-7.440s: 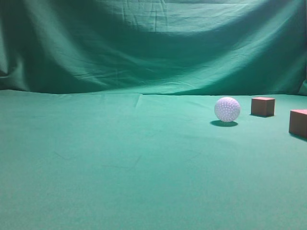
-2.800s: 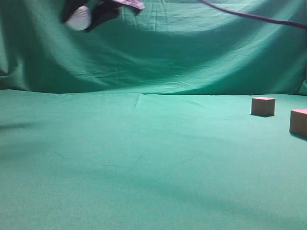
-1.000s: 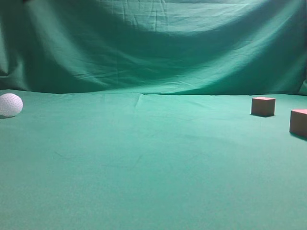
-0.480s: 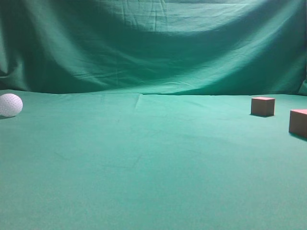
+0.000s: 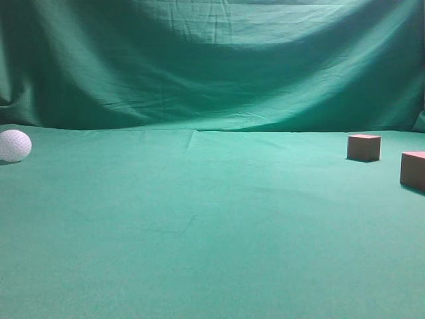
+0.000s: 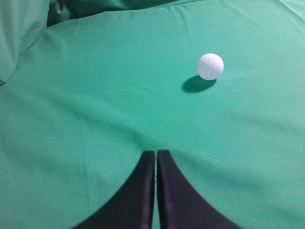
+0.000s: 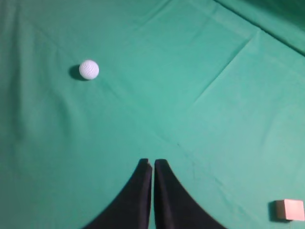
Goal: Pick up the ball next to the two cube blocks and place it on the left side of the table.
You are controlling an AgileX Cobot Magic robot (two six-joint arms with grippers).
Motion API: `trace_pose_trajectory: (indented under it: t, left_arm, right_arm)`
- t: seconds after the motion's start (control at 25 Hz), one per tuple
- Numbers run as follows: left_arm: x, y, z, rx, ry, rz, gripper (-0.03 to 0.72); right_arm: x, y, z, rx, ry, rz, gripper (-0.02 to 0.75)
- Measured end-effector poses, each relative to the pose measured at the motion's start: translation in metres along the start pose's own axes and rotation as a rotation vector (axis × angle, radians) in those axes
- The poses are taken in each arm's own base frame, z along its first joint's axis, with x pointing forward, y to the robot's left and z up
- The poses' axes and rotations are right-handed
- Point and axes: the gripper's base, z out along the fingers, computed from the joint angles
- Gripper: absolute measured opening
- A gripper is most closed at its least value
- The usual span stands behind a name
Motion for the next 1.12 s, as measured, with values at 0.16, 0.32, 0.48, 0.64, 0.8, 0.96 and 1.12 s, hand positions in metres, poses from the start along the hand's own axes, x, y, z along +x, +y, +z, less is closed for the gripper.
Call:
trace_pose_trajectory:
  t: [0.16, 0.32, 0.48, 0.64, 0.8, 0.96, 1.12]
  left_arm:
    - [0.000, 0.000, 0.000, 0.000, 0.000, 0.000, 0.000]
    - [0.000, 0.000, 0.000, 0.000, 0.000, 0.000, 0.000]
    - [0.000, 0.000, 0.000, 0.000, 0.000, 0.000, 0.000]
    - [0.000, 0.000, 0.000, 0.000, 0.000, 0.000, 0.000]
    - [0.000, 0.000, 0.000, 0.000, 0.000, 0.000, 0.000]
    - [0.000, 0.000, 0.000, 0.000, 0.000, 0.000, 0.000]
    - [0.000, 0.000, 0.000, 0.000, 0.000, 0.000, 0.000]
  right_arm:
    - [0.055, 0.003, -0.001, -0.004, 0.070, 0.047, 0.000]
    - [0.085, 0.005, -0.006, -0.002, 0.058, 0.059, 0.000]
    - [0.108, 0.004, -0.017, 0.031, 0.005, 0.039, 0.000]
    - [0.132, 0.002, -0.045, 0.081, -0.060, 0.033, 0.000]
    - [0.163, -0.003, -0.072, 0.159, -0.150, 0.097, 0.000]
    - [0.195, -0.012, -0.082, 0.237, -0.284, 0.169, 0.000]
    - [0.231, -0.022, -0.081, 0.358, -0.390, 0.241, 0.000]
